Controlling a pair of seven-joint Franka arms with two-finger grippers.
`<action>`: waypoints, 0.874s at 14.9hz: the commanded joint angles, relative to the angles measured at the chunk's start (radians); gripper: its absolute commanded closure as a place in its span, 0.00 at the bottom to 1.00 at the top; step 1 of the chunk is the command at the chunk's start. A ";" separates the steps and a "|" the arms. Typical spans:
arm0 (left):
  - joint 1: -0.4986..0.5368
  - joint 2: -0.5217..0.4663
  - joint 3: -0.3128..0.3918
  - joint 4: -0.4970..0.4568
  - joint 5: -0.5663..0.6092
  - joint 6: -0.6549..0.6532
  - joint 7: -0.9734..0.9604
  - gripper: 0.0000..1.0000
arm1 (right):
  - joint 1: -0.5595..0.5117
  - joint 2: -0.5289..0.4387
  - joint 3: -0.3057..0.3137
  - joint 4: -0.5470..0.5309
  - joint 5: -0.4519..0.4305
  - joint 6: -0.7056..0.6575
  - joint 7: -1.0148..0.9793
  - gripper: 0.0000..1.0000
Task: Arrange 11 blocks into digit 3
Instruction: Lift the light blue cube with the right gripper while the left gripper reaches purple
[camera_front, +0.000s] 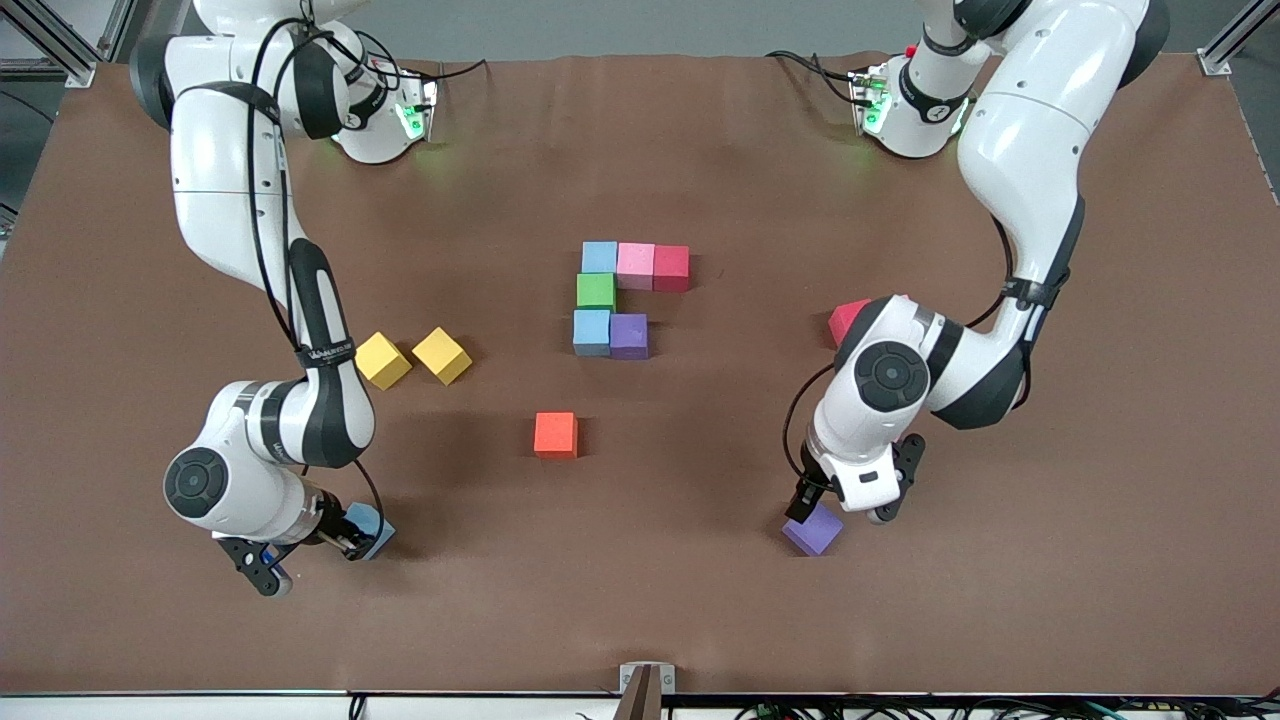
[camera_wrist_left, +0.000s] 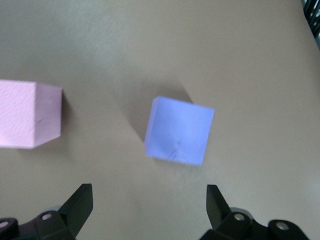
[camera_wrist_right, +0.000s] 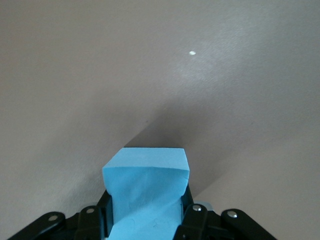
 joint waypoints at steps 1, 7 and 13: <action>-0.002 0.059 0.018 0.060 -0.011 0.073 0.025 0.00 | 0.049 -0.067 0.001 -0.046 0.005 -0.041 -0.050 0.91; -0.003 0.104 0.040 0.080 -0.011 0.198 0.027 0.00 | 0.164 -0.196 -0.005 -0.051 0.003 -0.205 -0.097 0.97; -0.006 0.125 0.052 0.077 -0.012 0.210 0.027 0.00 | 0.388 -0.293 -0.018 -0.123 0.000 -0.229 -0.037 0.97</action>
